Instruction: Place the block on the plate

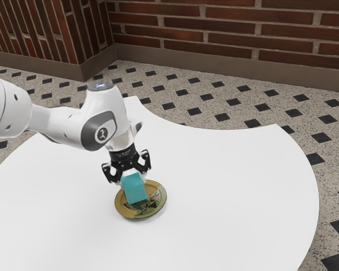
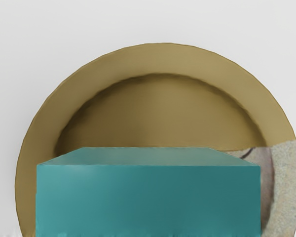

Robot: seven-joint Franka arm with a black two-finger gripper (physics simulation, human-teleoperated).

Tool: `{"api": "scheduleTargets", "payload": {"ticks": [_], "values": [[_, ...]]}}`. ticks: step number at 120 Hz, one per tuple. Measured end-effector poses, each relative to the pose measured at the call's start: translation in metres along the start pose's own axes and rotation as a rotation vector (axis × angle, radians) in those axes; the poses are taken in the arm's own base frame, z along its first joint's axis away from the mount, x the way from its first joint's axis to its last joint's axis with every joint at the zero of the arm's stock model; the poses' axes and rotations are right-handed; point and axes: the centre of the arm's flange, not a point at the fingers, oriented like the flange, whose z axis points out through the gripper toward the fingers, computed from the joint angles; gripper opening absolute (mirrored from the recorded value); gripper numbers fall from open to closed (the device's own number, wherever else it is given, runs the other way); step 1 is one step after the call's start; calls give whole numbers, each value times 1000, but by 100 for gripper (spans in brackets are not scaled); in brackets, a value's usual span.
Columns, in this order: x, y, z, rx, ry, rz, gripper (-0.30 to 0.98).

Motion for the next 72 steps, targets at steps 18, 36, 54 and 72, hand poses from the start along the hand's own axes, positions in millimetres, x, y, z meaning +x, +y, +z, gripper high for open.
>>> {"api": "scheduleTargets", "payload": {"ticks": [18,36,54,72], "values": [[-5,5,-10,-2,0,-25,57],[23,19,-74,-46,51,-10,63],[68,-2,-124,-29,116,81,66],[65,-11,-190,-1,187,236,67]]}}
